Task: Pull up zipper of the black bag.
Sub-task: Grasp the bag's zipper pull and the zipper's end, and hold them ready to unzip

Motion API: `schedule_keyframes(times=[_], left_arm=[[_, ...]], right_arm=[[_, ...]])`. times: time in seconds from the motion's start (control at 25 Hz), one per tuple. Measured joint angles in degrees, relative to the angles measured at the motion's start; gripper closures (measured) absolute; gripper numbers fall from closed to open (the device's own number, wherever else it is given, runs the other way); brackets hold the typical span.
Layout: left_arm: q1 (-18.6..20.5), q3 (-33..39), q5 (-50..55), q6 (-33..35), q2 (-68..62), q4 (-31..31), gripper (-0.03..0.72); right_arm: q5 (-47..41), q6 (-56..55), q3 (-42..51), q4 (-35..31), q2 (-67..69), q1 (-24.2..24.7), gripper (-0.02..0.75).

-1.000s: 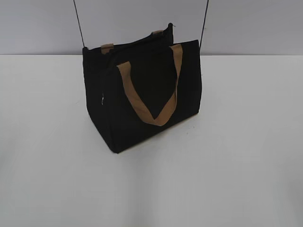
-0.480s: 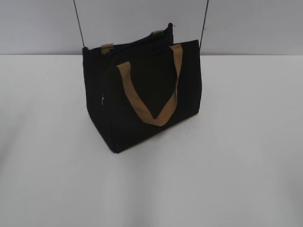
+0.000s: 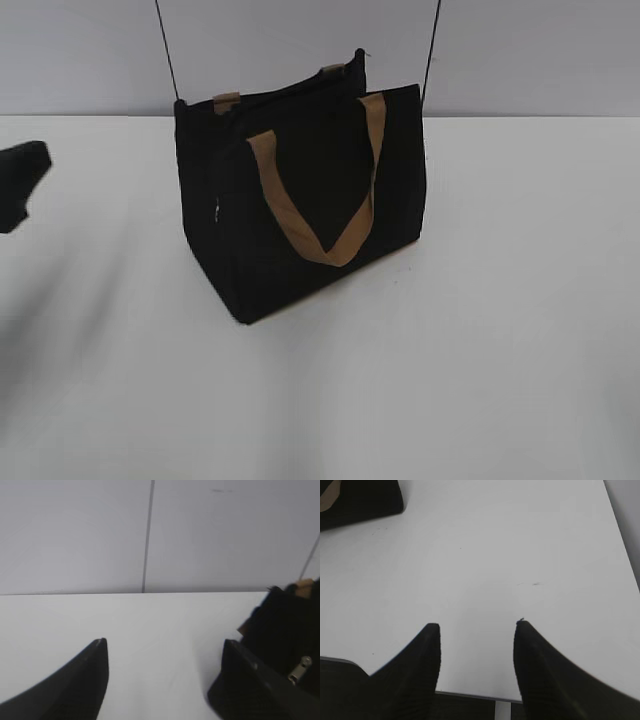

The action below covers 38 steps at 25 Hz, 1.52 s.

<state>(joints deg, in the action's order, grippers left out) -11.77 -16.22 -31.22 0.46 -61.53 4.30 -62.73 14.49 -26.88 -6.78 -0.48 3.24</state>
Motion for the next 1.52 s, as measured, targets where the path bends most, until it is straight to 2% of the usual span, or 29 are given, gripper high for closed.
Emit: schedule_keyframes(times=[0.16, 0.32, 0.6, 0.72, 0.92, 1.12, 1.52], left_arm=[[-4.22, 0.05, -12.17, 0.0, -13.55, -0.83, 0.157], [-4.72, 0.05, -22.79, -0.46, -24.99, -3.07, 0.157], [-4.87, 0.0, -36.1, -6.49, -40.2, -13.71, 0.157], [-4.87, -0.65, -37.48, -7.82, -44.52, -15.22, 0.157], [-4.94, -4.66, -37.83, -10.19, -50.68, -22.41, 0.171], [-4.94, -7.75, -37.87, -10.37, -52.95, -25.26, 0.204], [-4.94, -12.58, -38.07, -12.2, -54.04, -27.98, 0.21]], right_arm=[[0.0, 0.0, 0.0, 0.0, 0.0, 0.0, 0.37], [0.0, 0.0, 0.0, 0.0, 0.0, 0.0, 0.37], [0.04, 0.0, 0.0, 0.0, 0.0, 0.0, 0.37], [0.04, 0.0, 0.0, 0.0, 0.0, 0.0, 0.37], [0.04, 0.0, 0.0, 0.0, 0.0, 0.0, 0.37], [0.04, 0.0, 0.0, 0.0, 0.0, 0.0, 0.37], [0.04, 0.0, 0.0, 0.0, 0.0, 0.0, 0.37]])
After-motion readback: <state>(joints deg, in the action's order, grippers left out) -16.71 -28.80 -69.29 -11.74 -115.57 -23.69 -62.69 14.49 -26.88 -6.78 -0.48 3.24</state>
